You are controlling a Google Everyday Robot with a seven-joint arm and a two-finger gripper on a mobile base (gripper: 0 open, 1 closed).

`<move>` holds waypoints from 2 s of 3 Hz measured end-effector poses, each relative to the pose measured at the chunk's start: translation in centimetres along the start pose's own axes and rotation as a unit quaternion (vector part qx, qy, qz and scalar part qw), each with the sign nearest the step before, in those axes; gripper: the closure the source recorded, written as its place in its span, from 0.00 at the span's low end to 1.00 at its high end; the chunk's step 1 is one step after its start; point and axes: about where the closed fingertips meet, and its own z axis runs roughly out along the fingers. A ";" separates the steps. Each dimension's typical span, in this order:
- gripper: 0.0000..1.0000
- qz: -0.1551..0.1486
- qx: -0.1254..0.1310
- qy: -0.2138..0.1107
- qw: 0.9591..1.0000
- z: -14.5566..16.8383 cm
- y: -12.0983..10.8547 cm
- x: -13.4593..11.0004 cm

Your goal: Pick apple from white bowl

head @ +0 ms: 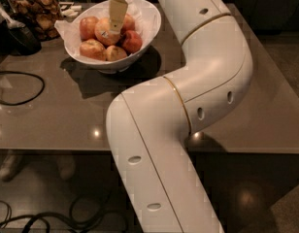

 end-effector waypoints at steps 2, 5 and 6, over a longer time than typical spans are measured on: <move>0.31 -0.015 -0.004 0.013 1.000 1.3 -0.1 -0.5; 0.31 -0.048 0.000 0.027 0.999 2.1 -0.2 -2.3; 0.30 -0.052 -0.001 0.030 0.998 2.5 -0.2 -2.4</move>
Offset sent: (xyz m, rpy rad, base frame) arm 0.2149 0.0023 0.1640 -0.1166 0.1182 0.0497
